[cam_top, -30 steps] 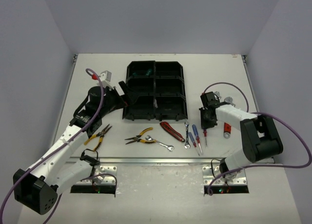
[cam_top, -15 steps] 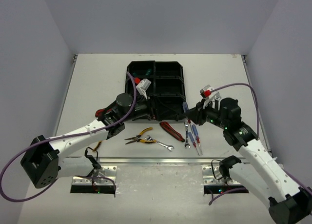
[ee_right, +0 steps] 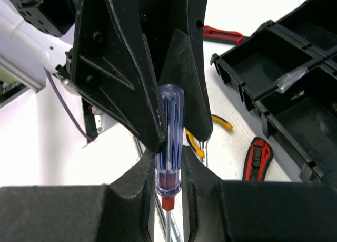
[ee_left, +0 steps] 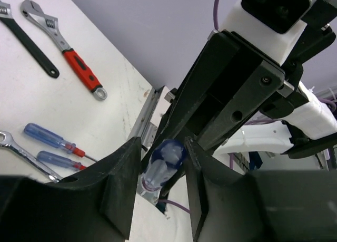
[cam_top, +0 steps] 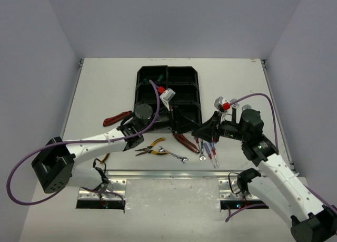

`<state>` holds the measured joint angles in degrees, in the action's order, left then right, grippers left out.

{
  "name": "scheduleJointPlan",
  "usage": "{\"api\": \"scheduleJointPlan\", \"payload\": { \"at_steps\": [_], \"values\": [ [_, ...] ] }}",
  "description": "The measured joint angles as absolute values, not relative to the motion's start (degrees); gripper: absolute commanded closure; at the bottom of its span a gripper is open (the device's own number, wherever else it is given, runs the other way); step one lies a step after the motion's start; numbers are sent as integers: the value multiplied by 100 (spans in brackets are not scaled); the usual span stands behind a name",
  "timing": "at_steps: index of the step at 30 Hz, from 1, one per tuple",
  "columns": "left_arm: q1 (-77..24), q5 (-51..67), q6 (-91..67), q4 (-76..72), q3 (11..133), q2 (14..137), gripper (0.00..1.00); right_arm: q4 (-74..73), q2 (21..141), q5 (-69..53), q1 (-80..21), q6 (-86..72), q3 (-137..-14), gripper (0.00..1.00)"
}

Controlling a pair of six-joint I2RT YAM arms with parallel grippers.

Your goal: Sort the tools into containers

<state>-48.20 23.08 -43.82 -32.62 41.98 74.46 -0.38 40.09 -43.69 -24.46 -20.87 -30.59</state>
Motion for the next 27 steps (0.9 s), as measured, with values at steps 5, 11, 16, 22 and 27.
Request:
{"api": "scheduleJointPlan", "payload": {
  "at_steps": [5, 11, 16, 22, 27],
  "values": [
    [-4864, 2314, -4282, -3321, 4357, 7586, 100, 53, 4039, -4429, -2384, -2374, -3065, 74],
    [-4901, 1554, -4001, -2506, 4788, 7687, 100, -225, 4058, -3934, -2416, -2495, -3193, 1],
    [-4835, -656, -3256, -612, 5817, 7777, 100, -1296, 3880, -2374, -2447, -2557, -3784, 1],
    [-3896, -2325, -2172, 365, 6873, 8282, 100, -2039, 3501, -1370, -2447, -2542, -3946, 1],
    [-3154, -3082, -905, 110, 7706, 9420, 100, -2405, 3454, -1051, -2447, -2453, -3946, 1]
  ]
}}
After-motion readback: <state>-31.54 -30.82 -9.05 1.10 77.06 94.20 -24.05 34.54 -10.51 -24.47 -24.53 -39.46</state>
